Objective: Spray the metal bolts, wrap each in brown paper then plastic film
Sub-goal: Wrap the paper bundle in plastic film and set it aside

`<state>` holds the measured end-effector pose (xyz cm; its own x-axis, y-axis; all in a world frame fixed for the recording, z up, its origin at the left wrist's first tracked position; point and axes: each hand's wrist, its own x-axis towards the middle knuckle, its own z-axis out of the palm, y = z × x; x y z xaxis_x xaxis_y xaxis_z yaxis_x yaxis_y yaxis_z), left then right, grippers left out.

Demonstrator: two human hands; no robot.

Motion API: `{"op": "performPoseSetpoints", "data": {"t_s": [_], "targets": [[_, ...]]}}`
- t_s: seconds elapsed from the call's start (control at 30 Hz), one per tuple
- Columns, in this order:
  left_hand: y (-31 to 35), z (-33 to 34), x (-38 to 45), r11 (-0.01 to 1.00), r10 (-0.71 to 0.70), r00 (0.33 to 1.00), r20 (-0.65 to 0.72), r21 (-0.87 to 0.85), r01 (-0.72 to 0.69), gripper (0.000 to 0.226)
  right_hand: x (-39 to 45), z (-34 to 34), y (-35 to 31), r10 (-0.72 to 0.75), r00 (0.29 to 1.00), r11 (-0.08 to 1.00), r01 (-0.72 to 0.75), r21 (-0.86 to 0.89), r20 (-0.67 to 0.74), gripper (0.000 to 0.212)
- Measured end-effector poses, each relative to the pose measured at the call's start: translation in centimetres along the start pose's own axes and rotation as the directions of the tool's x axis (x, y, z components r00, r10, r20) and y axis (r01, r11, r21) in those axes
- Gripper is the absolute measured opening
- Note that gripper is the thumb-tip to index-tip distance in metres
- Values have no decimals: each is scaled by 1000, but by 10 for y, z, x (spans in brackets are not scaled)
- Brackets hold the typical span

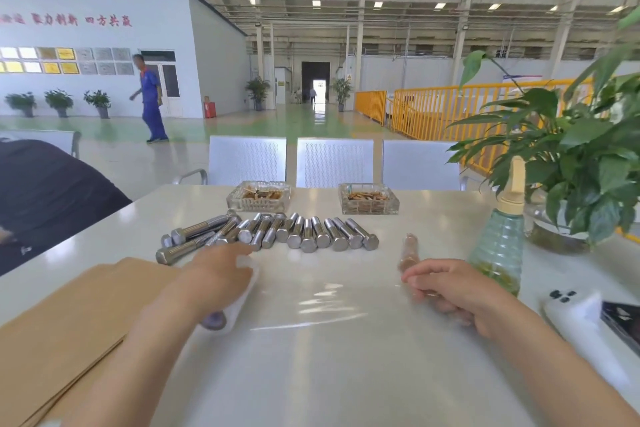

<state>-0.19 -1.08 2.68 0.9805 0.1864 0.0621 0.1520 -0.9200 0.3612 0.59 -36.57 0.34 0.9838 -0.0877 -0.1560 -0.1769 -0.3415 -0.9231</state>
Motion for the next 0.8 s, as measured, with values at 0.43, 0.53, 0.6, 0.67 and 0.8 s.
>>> {"op": "performPoseSetpoints", "data": {"t_s": [0.43,0.53,0.6,0.67,0.8], "targets": [[-2,-3,-7,953,-59,998,9,298,54,55,-4,-4,29,-449,877,573,133,-809,-174,13],[-12,-15,-3,972,-64,995,82,231,44,54,-5,-10,34,-431,880,590,107,-801,-200,15],[-16,-20,-3,974,-75,993,87,219,55,48,-8,-12,35,-429,871,591,70,-804,-239,15],[-15,-18,-6,978,-106,991,77,187,90,43,-12,-7,37,-456,845,562,30,-827,-279,16],[-13,-4,-16,987,-70,997,-44,142,76,45,-17,-4,40,-475,817,561,-6,-827,-328,18]]}}
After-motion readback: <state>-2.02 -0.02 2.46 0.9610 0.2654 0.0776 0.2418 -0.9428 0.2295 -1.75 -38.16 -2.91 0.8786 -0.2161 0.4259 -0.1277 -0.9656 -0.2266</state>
